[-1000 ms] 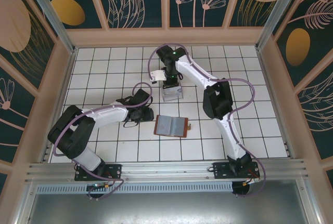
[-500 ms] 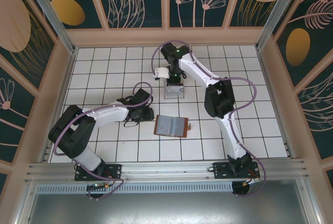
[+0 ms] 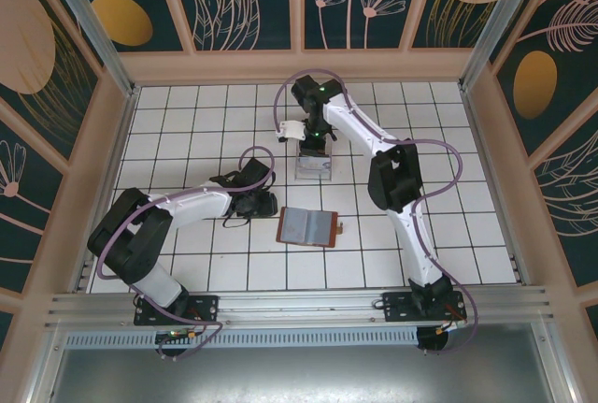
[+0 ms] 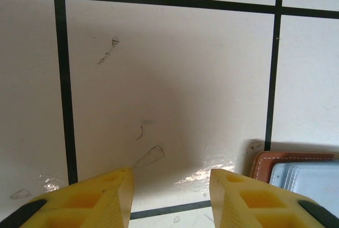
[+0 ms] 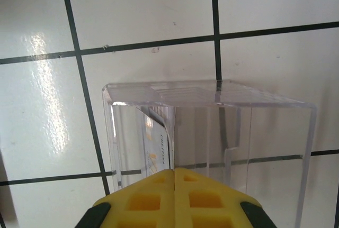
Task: Take the credit cards out of the card holder
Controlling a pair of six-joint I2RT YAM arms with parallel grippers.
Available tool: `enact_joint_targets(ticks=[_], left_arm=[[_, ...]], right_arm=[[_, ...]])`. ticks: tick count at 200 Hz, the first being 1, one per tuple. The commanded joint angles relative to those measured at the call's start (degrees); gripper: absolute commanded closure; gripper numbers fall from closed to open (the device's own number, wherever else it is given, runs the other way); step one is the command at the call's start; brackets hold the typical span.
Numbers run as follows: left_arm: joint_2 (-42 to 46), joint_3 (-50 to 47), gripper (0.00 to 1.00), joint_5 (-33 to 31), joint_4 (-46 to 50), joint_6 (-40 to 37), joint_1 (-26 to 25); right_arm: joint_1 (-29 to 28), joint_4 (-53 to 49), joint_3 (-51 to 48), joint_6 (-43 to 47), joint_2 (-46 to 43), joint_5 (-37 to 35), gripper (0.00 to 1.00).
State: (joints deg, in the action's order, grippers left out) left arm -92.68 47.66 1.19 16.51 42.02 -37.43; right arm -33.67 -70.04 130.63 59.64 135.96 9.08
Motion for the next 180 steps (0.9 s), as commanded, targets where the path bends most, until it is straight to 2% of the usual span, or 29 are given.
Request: enact_joint_targets(ticks=[1, 39, 68, 180], left_arm=[[-0.44, 1.03, 0.57, 0.39, 0.45, -0.80, 0.34], [-0.58, 1.03, 0.57, 0.44, 0.45, -0.78, 0.34], [-0.74, 1.12, 0.57, 0.43, 0.44, -0.66, 0.34], [-1.01, 1.45, 0.57, 0.16, 0.83, -0.54, 0.32]], right_arm=[[0.38, -3.03, 2.00, 0.73, 0.43, 2.03, 1.00], [0.58, -1.62, 2.26, 0.80, 1.54, -0.28, 1.00], [0.60, -0.08, 2.26, 1.17, 1.85, -2.15, 0.92], [1.33, 5.12, 2.44, 1.67, 1.79, -7.18, 0.80]])
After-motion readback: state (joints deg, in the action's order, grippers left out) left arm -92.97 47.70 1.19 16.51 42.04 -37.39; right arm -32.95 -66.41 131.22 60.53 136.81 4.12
